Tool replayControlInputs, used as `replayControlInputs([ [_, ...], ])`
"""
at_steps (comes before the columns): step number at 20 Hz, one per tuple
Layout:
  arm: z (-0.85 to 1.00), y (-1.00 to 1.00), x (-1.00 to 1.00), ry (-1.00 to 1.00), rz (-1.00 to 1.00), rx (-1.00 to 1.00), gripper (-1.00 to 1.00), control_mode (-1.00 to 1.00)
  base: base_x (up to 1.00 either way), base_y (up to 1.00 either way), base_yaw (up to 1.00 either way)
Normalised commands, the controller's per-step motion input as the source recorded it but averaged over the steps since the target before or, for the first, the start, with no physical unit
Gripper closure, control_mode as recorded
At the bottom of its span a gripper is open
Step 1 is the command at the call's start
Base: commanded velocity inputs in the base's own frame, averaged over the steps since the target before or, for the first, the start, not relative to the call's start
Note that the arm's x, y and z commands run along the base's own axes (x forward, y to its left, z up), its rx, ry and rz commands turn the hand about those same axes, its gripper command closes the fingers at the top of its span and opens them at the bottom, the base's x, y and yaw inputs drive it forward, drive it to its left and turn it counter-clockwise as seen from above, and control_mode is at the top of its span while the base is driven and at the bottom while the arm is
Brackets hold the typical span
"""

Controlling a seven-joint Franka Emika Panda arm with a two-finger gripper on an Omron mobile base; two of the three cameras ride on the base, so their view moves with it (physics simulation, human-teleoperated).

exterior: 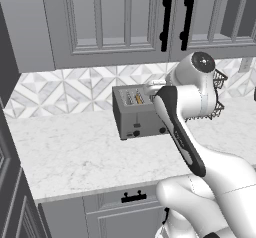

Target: Start the toaster. Once the lever pops up, take the bread to the plate on the dining counter.

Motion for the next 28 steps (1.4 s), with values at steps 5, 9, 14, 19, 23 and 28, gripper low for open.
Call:
replayControlInputs([
  [5,0.0,0.0,0.0,0.0,0.0,0.0,-1.0,-1.0,0.0,0.0,0.0],
  [9,0.0,0.0,0.0,0.0,0.0,0.0,-1.0,-1.0,0.0,0.0,0.0],
  [14,0.0,0.0,0.0,0.0,0.0,0.0,-1.0,-1.0,0.0,0.0,0.0],
  [19,0.0,0.0,0.0,0.0,0.0,0.0,-1.0,-1.0,0.0,0.0,0.0],
  [23,0.0,0.0,0.0,0.0,0.0,0.0,-1.0,-1.0,0.0,0.0,0.0],
  [28,0.0,0.0,0.0,0.0,0.0,0.0,-1.0,-1.0,0.0,0.0,0.0],
])
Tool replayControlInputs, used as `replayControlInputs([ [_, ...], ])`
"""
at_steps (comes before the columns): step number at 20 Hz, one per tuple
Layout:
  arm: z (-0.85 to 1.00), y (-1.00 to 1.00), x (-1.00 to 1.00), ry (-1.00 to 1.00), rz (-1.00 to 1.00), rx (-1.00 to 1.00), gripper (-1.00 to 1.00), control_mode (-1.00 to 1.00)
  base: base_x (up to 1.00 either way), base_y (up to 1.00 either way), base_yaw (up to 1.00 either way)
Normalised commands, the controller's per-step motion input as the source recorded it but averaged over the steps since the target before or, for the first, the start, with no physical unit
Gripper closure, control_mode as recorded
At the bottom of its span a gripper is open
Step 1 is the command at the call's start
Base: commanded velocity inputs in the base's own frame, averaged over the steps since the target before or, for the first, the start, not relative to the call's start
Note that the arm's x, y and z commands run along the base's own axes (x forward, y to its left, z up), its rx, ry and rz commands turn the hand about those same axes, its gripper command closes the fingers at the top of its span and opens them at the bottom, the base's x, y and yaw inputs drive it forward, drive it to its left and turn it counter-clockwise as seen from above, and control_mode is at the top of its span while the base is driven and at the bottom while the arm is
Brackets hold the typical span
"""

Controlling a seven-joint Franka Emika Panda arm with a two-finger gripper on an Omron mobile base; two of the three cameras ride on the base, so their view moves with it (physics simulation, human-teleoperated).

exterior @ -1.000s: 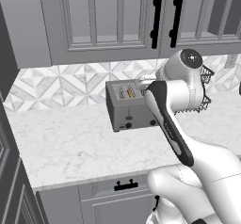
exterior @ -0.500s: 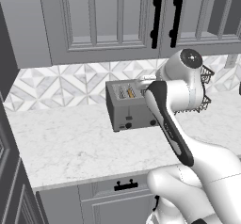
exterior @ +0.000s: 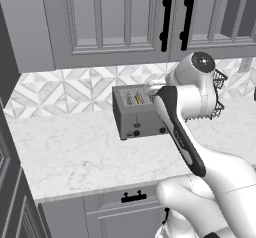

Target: Start the toaster. Once the lever pops up, take the bread to the plate on the dining counter.

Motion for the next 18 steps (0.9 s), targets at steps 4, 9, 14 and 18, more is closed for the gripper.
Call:
replayControlInputs([
  [4,0.0,0.0,0.0,0.0,0.0,0.0,-1.0,-1.0,0.0,0.0,0.0],
  [9,0.0,0.0,0.0,0.0,0.0,0.0,-1.0,-1.0,0.0,0.0,0.0],
  [14,0.0,0.0,0.0,0.0,0.0,0.0,-1.0,-1.0,0.0,0.0,0.0],
  [18,0.0,0.0,0.0,0.0,0.0,0.0,-1.0,-1.0,0.0,0.0,0.0],
])
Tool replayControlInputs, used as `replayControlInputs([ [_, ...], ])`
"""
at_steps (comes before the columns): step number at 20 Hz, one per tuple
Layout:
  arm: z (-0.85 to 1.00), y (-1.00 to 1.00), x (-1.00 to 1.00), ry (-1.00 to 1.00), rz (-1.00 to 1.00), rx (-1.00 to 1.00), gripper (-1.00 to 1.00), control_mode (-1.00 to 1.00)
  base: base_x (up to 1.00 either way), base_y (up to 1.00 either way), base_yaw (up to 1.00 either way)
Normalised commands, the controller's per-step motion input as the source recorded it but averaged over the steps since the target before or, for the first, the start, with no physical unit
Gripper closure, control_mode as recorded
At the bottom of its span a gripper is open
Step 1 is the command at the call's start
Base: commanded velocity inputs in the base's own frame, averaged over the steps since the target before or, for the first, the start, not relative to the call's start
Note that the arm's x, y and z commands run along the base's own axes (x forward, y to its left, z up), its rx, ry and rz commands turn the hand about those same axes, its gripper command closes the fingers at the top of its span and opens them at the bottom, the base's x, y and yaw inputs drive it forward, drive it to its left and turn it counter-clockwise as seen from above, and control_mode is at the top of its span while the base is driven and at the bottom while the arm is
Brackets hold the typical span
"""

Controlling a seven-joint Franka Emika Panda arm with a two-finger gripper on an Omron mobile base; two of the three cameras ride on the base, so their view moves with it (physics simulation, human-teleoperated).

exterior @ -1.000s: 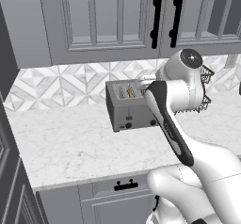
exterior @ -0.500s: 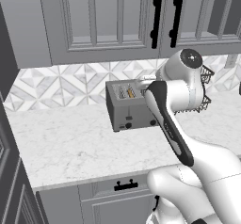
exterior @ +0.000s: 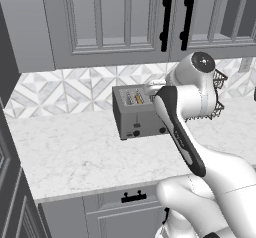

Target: Start the toaster. Once the lever pops up, take the bread to the plate on the dining counter.

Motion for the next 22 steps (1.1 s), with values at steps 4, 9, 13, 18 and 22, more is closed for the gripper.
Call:
replayControlInputs([
  [4,0.0,0.0,0.0,0.0,0.0,0.0,-1.0,-1.0,0.0,0.0,0.0],
  [9,0.0,0.0,0.0,0.0,0.0,0.0,-1.0,-1.0,0.0,0.0,0.0],
  [13,0.0,0.0,0.0,0.0,0.0,0.0,-1.0,-1.0,0.0,0.0,0.0],
  [18,0.0,0.0,0.0,0.0,0.0,0.0,-1.0,-1.0,0.0,0.0,0.0],
  [22,0.0,0.0,0.0,0.0,0.0,0.0,-1.0,-1.0,0.0,0.0,0.0],
])
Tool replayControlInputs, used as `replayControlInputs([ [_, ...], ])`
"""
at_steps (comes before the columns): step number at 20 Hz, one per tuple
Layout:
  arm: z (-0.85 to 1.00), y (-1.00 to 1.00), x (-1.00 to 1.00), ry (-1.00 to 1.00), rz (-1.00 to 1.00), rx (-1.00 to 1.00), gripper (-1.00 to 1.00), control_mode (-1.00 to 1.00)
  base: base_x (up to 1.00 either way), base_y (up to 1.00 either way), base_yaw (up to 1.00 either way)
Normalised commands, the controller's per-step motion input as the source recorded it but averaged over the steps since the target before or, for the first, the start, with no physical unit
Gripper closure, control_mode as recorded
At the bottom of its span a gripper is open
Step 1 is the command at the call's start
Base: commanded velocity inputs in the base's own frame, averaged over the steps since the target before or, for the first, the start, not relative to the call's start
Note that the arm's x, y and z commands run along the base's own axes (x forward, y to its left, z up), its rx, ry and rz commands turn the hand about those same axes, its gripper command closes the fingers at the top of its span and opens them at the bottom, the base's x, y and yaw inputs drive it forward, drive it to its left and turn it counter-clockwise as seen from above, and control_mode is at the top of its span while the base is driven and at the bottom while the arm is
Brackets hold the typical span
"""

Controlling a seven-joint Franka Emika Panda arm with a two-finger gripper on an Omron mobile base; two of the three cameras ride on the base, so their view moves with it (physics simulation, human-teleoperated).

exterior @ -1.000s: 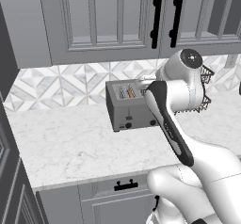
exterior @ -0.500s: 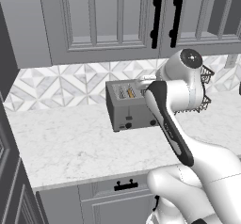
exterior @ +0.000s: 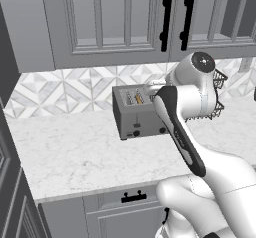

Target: Start the toaster. Once the lever pops up, take the bread to the plate on the dining counter.

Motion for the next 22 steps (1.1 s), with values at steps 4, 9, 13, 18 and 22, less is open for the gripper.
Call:
replayControlInputs([
  [4,0.0,0.0,0.0,0.0,0.0,0.0,-1.0,-1.0,0.0,0.0,0.0],
  [9,0.0,0.0,0.0,0.0,0.0,0.0,-1.0,-1.0,0.0,0.0,0.0],
  [13,0.0,0.0,0.0,0.0,0.0,0.0,-1.0,-1.0,0.0,0.0,0.0],
  [18,0.0,0.0,0.0,0.0,0.0,0.0,-1.0,-1.0,0.0,0.0,0.0],
  [22,0.0,0.0,0.0,0.0,0.0,0.0,-1.0,-1.0,0.0,0.0,0.0],
])
